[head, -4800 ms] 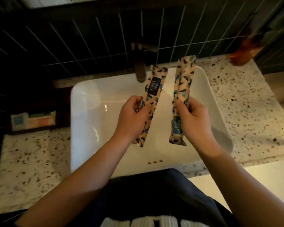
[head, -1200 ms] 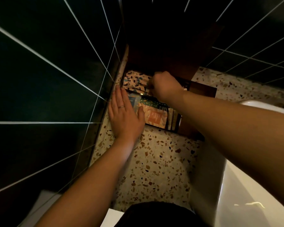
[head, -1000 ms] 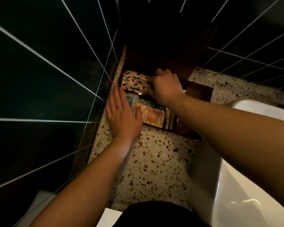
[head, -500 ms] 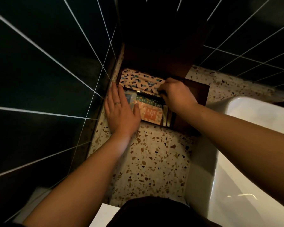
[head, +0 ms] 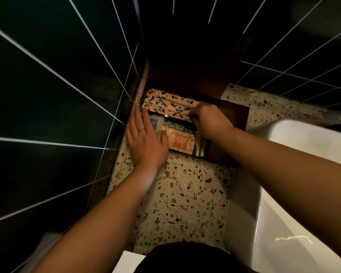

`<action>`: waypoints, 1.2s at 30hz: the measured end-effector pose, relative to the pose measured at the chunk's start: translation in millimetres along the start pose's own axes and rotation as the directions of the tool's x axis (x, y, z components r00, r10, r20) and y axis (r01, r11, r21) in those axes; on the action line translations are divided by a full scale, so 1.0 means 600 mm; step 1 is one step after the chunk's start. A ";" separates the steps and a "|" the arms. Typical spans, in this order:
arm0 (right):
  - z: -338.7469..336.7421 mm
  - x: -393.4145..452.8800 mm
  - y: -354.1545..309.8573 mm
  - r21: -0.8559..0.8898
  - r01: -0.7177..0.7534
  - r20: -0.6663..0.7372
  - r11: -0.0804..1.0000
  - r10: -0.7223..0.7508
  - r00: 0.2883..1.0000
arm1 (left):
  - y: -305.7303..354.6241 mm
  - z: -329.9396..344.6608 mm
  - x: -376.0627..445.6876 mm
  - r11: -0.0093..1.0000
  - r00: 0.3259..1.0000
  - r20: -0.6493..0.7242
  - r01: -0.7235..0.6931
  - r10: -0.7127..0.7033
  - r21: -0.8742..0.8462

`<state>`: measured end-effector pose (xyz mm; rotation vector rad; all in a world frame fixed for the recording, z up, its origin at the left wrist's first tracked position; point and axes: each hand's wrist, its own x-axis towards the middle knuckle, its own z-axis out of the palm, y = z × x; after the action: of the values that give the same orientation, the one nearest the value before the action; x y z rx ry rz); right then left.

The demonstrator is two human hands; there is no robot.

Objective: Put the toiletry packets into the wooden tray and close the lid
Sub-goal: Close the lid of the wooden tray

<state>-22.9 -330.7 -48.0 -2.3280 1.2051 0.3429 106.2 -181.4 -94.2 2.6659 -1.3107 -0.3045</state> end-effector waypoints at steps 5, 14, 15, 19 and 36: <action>-0.034 -0.044 0.003 0.252 -0.042 -0.111 0.967 0.072 0.991 | -0.002 -0.008 0.002 0.998 0.999 0.000 -0.032 0.032 -0.047; -0.113 -0.082 0.018 0.641 -0.159 -0.145 0.751 0.322 0.936 | 0.046 -0.081 0.062 0.728 1.000 -0.025 -0.019 0.003 -0.686; -0.120 -0.080 0.018 0.664 -0.164 -0.149 0.729 0.344 0.927 | 0.053 -0.094 0.076 0.664 1.000 0.001 0.013 -0.019 -0.748; -0.139 -0.071 0.022 0.798 -0.188 -0.070 0.572 0.398 0.915 | 0.072 -0.124 0.135 0.506 0.991 0.108 0.134 -0.081 -0.852; -0.138 -0.059 0.022 0.890 -0.230 0.043 0.394 0.431 0.901 | 0.093 -0.170 0.183 0.360 0.984 0.177 0.177 -0.033 -0.916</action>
<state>-54.6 -356.7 33.1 -1.1841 1.4644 -0.3671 154.5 -297.3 4.7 1.6942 -0.5989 -0.9348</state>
